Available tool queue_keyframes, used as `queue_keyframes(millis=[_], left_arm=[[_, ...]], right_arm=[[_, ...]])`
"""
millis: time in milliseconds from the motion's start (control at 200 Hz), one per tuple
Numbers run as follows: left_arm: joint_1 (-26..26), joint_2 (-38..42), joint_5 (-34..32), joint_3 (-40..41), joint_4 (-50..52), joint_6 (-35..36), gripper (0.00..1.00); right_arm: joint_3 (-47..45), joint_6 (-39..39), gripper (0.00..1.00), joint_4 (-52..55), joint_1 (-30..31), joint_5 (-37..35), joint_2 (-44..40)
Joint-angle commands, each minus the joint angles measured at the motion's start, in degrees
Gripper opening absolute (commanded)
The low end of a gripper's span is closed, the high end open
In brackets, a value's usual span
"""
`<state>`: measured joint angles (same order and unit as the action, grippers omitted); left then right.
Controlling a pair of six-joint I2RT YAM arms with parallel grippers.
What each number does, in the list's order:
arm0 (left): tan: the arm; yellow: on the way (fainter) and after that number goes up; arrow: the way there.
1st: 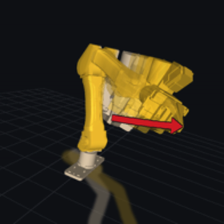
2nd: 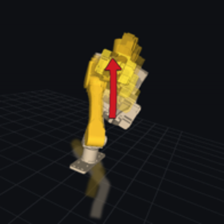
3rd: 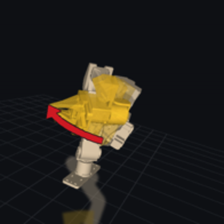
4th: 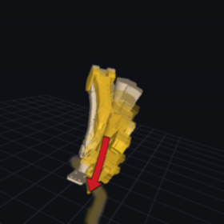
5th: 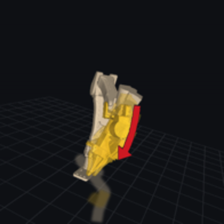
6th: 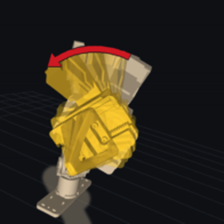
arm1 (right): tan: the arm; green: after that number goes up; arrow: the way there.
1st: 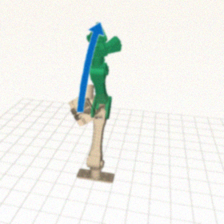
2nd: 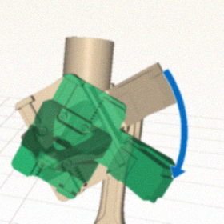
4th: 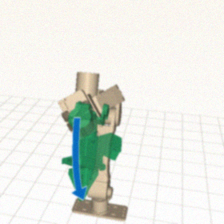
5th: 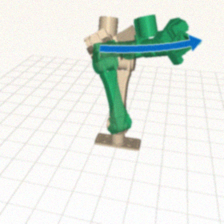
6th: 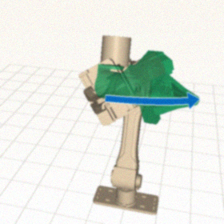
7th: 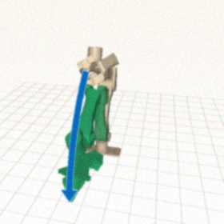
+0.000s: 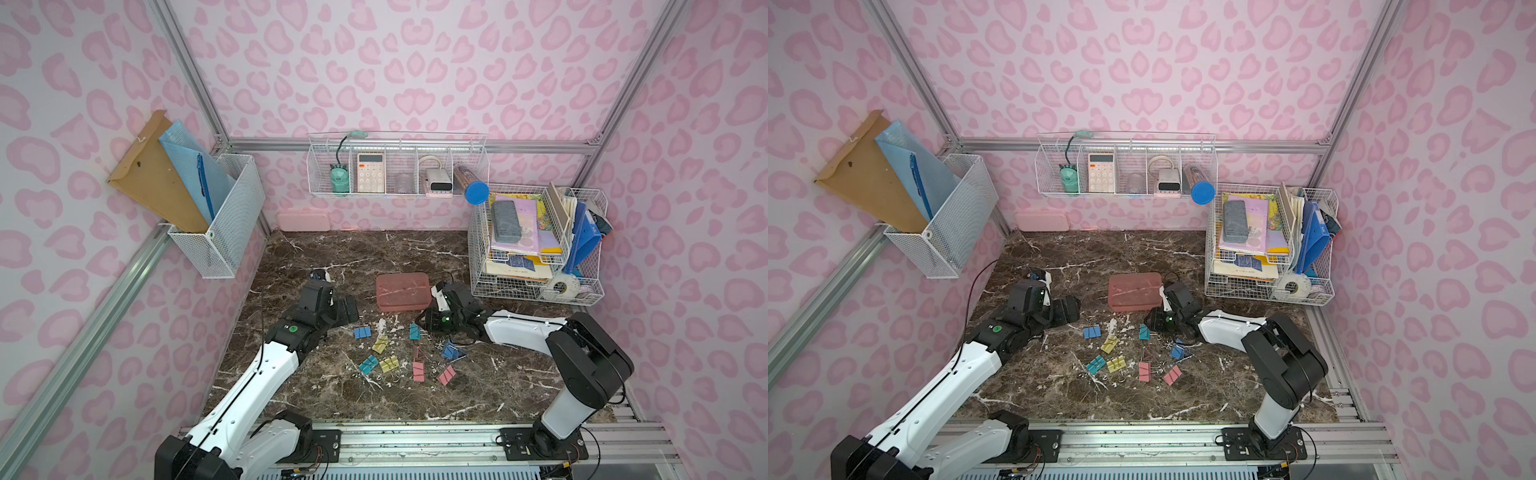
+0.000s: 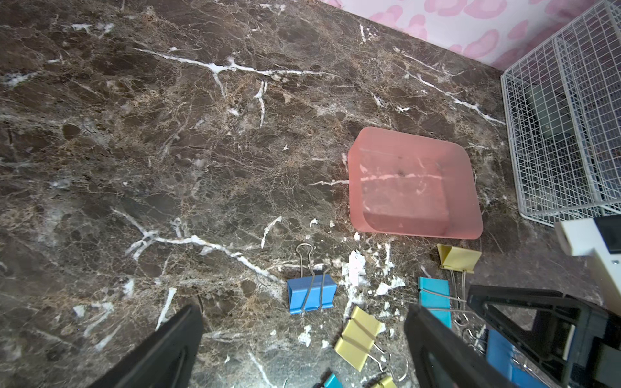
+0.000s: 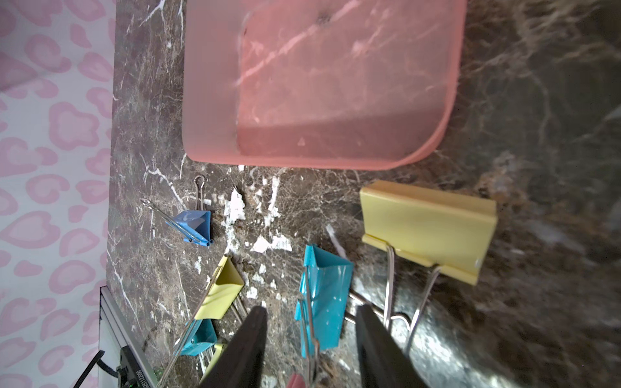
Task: Put the binder clips in the storage box
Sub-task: Pick up the binder clip at the center of the board.
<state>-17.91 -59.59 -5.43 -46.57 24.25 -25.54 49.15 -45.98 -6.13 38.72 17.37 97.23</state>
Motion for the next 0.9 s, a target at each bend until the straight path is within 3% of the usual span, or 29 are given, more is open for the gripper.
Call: queue_keyframes(millis=[0,110,505,896], left_arm=[[0.07,0.34,0.16,0.24,-0.6,-0.12,0.99],[0.07,0.52,0.16,0.4,-0.6,-0.12,0.99],[0.05,0.34,0.07,0.32,-0.61,-0.11,0.99],[0.04,0.64,-0.09,0.33,-0.17,0.21,0.99]], right_arm=[[0.34,-0.08,0.3,-1.47,0.31,1.01,0.18],[0.33,-0.08,0.21,-1.2,0.66,0.69,0.08],[-1.33,0.0,0.23,-0.44,1.36,0.09,-1.62],[-1.08,0.51,0.07,0.34,2.17,-0.77,-1.62]])
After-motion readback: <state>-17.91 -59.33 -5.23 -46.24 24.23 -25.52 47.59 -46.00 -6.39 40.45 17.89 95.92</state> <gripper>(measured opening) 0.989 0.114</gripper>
